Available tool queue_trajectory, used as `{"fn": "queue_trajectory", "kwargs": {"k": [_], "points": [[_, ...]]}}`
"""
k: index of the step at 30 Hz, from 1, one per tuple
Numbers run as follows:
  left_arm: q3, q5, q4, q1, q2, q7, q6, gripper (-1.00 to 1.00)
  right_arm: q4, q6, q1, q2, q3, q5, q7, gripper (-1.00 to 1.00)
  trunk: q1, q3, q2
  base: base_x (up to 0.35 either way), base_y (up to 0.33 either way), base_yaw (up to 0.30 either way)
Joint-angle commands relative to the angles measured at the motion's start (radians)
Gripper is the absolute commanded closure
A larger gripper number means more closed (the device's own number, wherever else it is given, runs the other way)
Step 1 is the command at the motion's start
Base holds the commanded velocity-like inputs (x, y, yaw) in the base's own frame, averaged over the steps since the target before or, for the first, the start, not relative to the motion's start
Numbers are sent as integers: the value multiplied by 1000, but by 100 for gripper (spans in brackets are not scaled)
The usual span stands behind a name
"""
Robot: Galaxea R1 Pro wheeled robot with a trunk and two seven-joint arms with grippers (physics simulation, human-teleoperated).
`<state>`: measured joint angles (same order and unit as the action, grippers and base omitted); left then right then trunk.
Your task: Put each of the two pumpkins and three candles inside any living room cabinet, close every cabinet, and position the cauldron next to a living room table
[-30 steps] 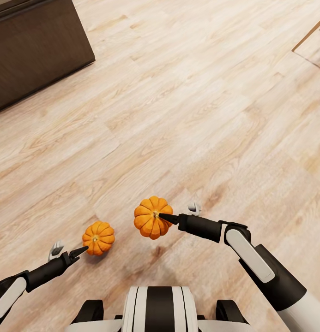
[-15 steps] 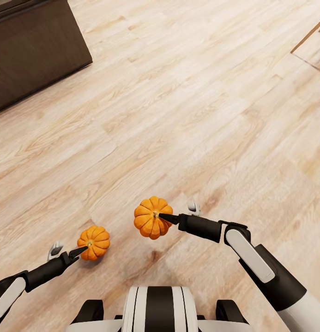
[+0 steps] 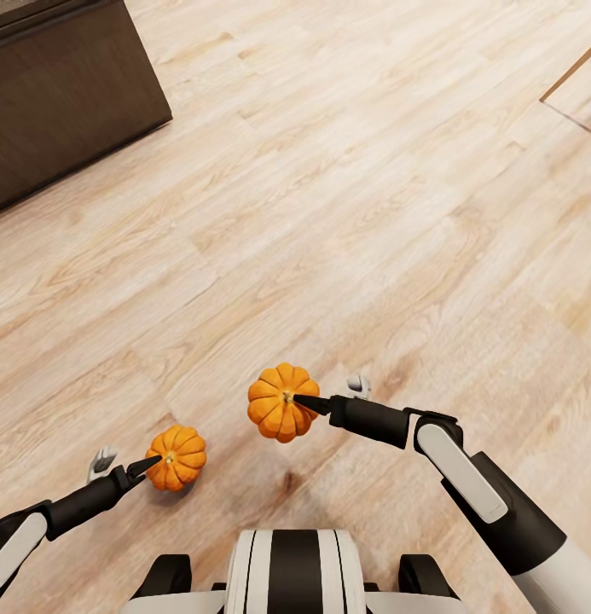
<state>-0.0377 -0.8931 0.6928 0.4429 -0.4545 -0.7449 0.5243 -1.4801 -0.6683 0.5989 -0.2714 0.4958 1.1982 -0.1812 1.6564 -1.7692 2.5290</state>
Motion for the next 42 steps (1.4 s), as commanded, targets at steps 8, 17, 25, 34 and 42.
{"fn": "queue_trajectory", "kwargs": {"k": [8, 17, 25, 34, 42], "points": [[-4, -12, -5, 0, -1, 1, 6, -100, 1, -2, 1, -1, 0, 1, -3, 100, 0, 0, 0, 1, 1, 0], [-2, -14, -13, 0, 1, 1, 6, -100, 1, -2, 1, -1, 0, 1, -4, 100, 0, 0, 0, 0, 0, 0], [-3, -14, -13, 0, 2, 1, 6, -100, 1, -2, 1, -1, 0, 1, -4, 100, 2, -20, 1, 0, 0, 0], [-2, -13, -13, 0, 0, 1, 6, -100, 1, -2, 1, 0, 0, 1, -3, 100, 3, -28, 2, 0, 0, 0], [-3, -11, -13, 0, 1, 1, 6, -100, 1, -2, 1, -1, 0, 1, -4, 100, 3, -28, 2, 0, -71, 0]]}}
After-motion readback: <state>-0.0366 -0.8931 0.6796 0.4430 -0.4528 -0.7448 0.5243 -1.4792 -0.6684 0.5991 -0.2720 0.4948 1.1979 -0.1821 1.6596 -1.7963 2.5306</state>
